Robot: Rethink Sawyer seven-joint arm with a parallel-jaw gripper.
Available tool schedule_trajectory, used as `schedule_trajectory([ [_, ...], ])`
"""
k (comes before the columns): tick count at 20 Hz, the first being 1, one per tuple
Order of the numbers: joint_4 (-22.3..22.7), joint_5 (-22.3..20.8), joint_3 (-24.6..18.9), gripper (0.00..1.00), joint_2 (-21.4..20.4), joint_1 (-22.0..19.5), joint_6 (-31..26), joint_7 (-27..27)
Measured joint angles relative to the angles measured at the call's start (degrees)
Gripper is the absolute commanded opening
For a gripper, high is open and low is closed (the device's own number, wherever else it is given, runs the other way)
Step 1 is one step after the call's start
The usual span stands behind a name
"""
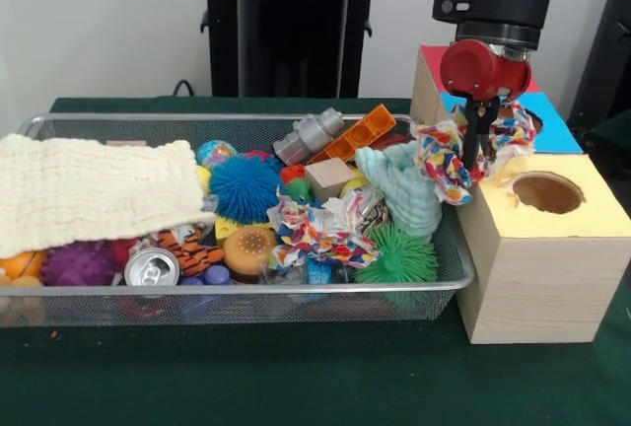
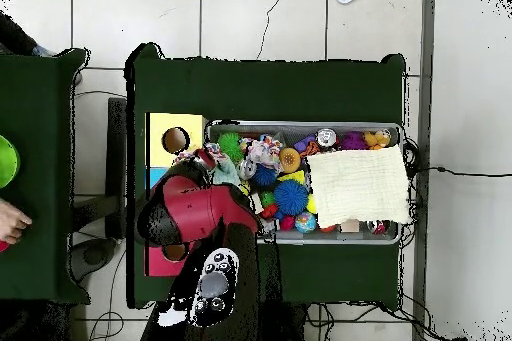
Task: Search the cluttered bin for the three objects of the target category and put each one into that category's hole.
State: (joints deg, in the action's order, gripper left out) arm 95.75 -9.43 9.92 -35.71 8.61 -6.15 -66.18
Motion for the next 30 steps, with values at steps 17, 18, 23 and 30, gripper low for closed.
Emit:
schedule_trajectory([
  [17,5.30,0.01,-0.41,0.00,-5.16,3.58,0.42,0.00],
  [18,5.53,0.01,-0.56,0.00,-5.36,3.53,0.42,0.00],
  [23,6.70,0.00,-1.65,0.00,-6.24,2.98,0.42,0.00],
  [30,6.90,0.00,-3.48,0.00,-6.31,1.27,0.42,0.00],
])
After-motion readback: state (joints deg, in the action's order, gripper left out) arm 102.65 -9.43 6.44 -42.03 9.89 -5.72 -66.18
